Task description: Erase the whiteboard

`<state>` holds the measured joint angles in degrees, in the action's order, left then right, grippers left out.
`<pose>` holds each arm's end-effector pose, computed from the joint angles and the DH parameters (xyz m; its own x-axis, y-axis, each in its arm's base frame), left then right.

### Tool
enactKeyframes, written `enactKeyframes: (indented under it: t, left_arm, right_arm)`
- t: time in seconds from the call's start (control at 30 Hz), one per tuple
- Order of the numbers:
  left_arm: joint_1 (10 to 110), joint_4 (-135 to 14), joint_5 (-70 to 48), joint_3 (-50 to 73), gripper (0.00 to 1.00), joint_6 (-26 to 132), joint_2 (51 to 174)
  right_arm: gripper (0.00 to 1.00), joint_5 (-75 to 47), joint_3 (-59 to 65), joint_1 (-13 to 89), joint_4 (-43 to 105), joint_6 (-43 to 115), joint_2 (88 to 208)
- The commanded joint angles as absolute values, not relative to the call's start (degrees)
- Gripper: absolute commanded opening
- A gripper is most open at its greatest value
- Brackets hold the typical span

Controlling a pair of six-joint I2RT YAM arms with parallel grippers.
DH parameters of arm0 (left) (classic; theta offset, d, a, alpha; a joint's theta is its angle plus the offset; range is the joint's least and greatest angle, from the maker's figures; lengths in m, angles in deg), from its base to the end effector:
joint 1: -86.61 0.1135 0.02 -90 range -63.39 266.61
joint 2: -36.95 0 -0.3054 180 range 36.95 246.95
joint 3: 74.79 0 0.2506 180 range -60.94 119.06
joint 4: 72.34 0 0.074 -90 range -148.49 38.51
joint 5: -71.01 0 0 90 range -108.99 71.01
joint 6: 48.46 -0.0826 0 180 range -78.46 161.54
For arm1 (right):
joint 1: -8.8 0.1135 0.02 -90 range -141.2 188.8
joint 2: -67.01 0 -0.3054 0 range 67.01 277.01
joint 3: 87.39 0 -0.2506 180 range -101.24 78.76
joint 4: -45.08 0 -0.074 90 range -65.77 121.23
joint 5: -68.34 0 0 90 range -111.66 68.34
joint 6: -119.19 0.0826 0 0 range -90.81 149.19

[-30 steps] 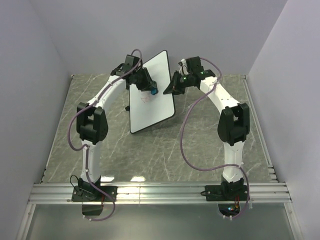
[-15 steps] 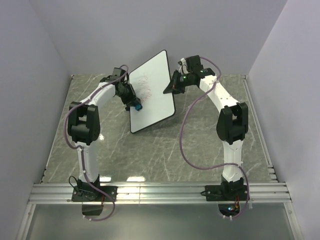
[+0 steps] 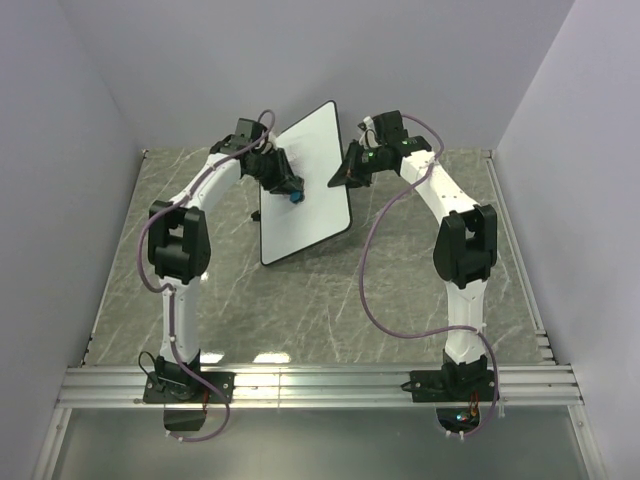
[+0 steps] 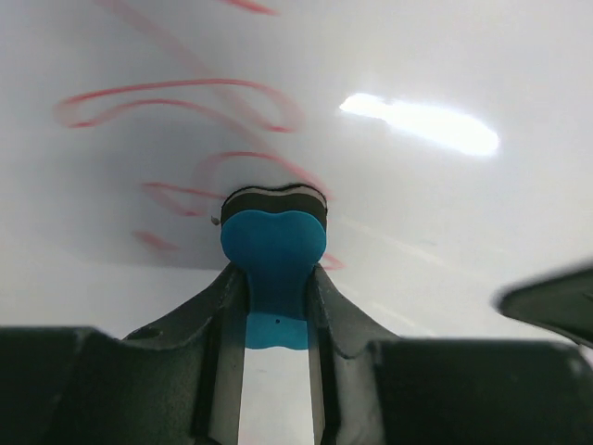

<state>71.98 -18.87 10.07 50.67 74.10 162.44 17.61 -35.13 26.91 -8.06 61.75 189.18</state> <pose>0.5074 -0.1739 0.2445 -0.9248 -0.2448 -0.2912 0.0031 0.7606 -0.6492 0.4828 0.2129 0.2945 -0.9392 0.1312 -0.3172 -0.1674 0.6318 0.7569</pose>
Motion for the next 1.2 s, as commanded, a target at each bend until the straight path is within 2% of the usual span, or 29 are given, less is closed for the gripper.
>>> enactKeyframes:
  t: [0.0,0.23,0.43,0.63,0.8,0.93,1.07,1.17]
  left_arm:
    - [67.5,-26.0,23.1,51.9,0.00,73.5,159.2]
    - [67.9,-23.3,16.9,54.1,0.00,73.6,161.2]
    - [75.2,-17.3,12.3,53.7,0.00,72.6,166.9]
    - [77.3,-12.9,6.9,50.1,0.00,66.3,169.7]
    - [76.5,-16.0,12.0,49.7,0.00,65.6,168.2]
    - [73.1,-15.9,19.9,58.9,0.00,63.3,168.5]
    - [71.5,-25.6,29.3,60.8,0.00,68.1,166.3]
    - [70.9,-29.3,30.2,61.5,0.00,71.3,165.4]
  right_arm:
    - [0.00,15.7,-34.6,27.2,-11.3,60.2,188.3]
    - [0.00,15.6,-35.2,27.7,-12.4,60.0,189.2]
    - [0.00,15.0,-35.7,28.1,-13.9,59.5,188.7]
    - [0.00,14.3,-34.8,28.2,-14.5,59.2,187.9]
    - [0.00,14.1,-33.0,28.4,-13.7,59.7,187.5]
    - [0.00,13.8,-32.4,28.9,-14.2,59.5,187.7]
    - [0.00,13.3,-32.2,29.4,-16.0,58.5,187.8]
    - [0.00,13.2,-31.5,29.5,-17.0,57.8,187.4]
